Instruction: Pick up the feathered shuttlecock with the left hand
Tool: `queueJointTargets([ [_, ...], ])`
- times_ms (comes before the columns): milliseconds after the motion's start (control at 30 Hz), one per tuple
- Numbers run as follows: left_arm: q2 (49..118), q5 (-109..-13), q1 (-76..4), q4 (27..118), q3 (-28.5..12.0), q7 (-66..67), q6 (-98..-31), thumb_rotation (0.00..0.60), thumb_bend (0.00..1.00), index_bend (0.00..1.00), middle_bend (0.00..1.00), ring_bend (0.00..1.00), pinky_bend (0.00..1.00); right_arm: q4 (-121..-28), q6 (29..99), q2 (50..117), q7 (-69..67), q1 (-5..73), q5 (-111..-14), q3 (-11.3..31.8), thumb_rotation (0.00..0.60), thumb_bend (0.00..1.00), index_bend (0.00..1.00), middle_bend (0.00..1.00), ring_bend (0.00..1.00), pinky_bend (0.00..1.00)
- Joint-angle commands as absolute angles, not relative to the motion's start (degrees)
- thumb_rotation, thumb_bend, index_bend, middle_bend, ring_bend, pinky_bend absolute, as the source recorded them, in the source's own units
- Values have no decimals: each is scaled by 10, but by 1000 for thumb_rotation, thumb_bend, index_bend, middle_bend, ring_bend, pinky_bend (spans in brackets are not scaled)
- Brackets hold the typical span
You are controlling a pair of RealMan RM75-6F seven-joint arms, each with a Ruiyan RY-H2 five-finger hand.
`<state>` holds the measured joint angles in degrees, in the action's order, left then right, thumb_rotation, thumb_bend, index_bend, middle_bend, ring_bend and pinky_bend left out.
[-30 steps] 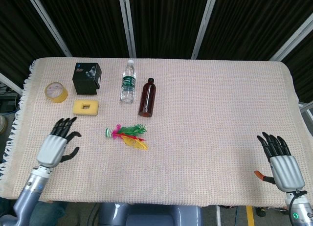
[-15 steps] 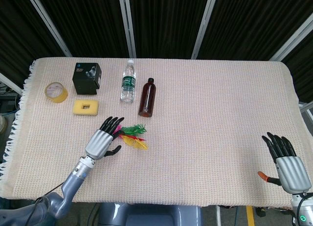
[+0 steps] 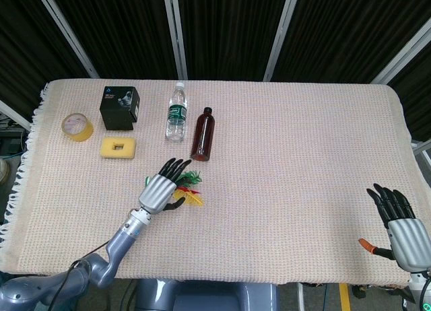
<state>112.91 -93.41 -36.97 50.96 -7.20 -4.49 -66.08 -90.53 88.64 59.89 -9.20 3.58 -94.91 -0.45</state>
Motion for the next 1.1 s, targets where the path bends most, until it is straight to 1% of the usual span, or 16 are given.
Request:
queueJointTargets([
  [33, 1169, -925, -398, 466, -80, -59, -640, 600, 310, 350, 0, 0, 0, -905, 889, 594, -103, 34, -951, -6, 600, 3, 0, 0, 0, 0],
  [100, 1186, -924, -409, 439, -78, -69, -635, 600, 310, 356, 0, 0, 0, -904, 891, 593, -106, 34, -952, -6, 600, 3, 0, 0, 0, 0],
  [200, 1205, -923, -422, 407, -76, -81, -629, 600, 311, 394, 0, 0, 0, -904, 892, 591, -108, 34, -952, -5, 600, 3, 0, 0, 0, 0],
  [300, 1222, -923, -430, 381, -75, -88, -639, 600, 345, 483, 0, 0, 0, -903, 892, 591, -109, 33, -950, -4, 600, 3, 0, 0, 0, 0],
  [433, 1235, -928, -429, 356, -69, -96, -667, 600, 441, 648, 0, 0, 0, -900, 891, 592, -110, 33, -946, -3, 600, 3, 0, 0, 0, 0],
  [567, 1242, -935, -421, 339, -65, -106, -719, 600, 503, 801, 0, 0, 0, -901, 888, 592, -110, 34, -941, -1, 600, 3, 0, 0, 0, 0],
  [667, 1232, -941, -409, 339, -57, -113, -754, 600, 553, 875, 1, 0, 0, -901, 890, 593, -109, 33, -940, 0, 600, 3, 0, 0, 0, 0],
  [833, 1194, -938, -379, 367, -47, -99, -788, 600, 572, 924, 31, 0, 0, -902, 898, 594, -108, 29, -939, 3, 600, 3, 0, 0, 0, 0],
  [967, 1149, -935, -356, 406, -39, -80, -807, 600, 572, 943, 47, 0, 0, -902, 903, 594, -108, 27, -936, 6, 600, 3, 0, 0, 0, 0],
  [1100, 1097, -938, -334, 454, -35, -51, -841, 600, 563, 950, 51, 0, 0, -901, 897, 596, -105, 29, -931, 8, 600, 3, 0, 0, 0, 0],
])
